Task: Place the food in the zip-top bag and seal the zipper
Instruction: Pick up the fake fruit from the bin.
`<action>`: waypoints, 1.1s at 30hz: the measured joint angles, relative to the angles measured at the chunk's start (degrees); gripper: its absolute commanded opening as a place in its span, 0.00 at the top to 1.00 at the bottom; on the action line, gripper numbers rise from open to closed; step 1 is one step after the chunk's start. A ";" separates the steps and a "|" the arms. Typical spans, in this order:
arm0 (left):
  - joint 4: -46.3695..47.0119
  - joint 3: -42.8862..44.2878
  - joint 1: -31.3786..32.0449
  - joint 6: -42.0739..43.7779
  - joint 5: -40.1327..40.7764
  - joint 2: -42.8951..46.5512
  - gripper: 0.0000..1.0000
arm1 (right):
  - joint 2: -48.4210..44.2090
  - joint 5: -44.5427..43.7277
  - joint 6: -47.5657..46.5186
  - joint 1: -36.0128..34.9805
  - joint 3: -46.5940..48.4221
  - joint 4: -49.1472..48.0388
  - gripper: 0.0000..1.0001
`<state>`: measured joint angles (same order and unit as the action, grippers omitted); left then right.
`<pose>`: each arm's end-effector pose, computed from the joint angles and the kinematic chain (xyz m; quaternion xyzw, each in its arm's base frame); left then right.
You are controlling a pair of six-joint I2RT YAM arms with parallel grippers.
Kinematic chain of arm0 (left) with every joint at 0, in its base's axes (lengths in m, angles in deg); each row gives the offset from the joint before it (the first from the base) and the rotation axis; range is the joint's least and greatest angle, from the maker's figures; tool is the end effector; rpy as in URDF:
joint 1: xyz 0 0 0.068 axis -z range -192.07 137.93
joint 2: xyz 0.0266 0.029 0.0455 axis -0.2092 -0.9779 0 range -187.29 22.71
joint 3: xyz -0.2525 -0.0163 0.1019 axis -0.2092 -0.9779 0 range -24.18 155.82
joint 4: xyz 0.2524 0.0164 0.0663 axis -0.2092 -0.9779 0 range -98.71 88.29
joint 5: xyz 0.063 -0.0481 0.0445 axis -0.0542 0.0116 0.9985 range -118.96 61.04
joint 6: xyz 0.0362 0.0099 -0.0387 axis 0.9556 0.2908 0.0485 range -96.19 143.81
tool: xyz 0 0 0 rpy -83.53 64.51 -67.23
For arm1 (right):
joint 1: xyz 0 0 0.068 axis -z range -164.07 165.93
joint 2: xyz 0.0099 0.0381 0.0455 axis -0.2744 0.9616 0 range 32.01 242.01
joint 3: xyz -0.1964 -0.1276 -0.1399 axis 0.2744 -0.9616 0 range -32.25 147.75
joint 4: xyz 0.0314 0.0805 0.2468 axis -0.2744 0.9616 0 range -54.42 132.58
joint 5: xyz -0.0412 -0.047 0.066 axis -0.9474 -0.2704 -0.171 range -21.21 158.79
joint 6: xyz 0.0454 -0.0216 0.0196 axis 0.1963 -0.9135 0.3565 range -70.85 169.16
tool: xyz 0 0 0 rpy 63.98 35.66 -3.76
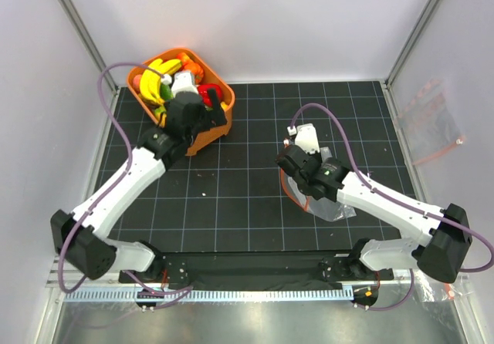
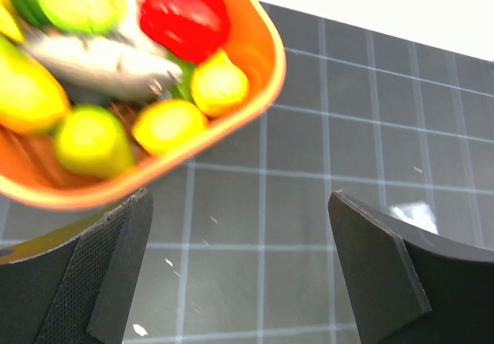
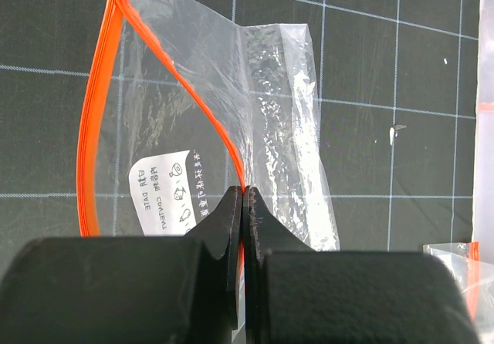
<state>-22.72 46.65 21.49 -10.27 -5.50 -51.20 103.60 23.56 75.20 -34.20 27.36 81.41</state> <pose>0.2513 -0.1495 0.3703 -0.1143 0.8211 -0.1547 0.5374 0.1743 0.1691 0.2880 -0.0807 0.8896 -0.1329 0.4294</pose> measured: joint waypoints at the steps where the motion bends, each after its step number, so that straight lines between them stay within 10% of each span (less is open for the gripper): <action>1: -1.09 2.29 -0.83 0.63 0.00 -1.62 0.00 | -0.09 0.02 0.00 0.00 0.00 0.00 0.99; 16: -20.59 31.87 -6.97 19.23 -6.12 -29.07 0.00 | -2.25 0.96 -0.44 0.00 -0.11 0.04 0.99; 33: -19.82 41.88 -19.06 3.61 -9.90 -40.04 0.00 | -2.25 4.07 -0.92 0.00 -0.11 -1.01 0.99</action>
<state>-42.55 88.53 2.43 -6.67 -15.40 -91.24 101.35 27.62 74.28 -34.20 27.25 80.40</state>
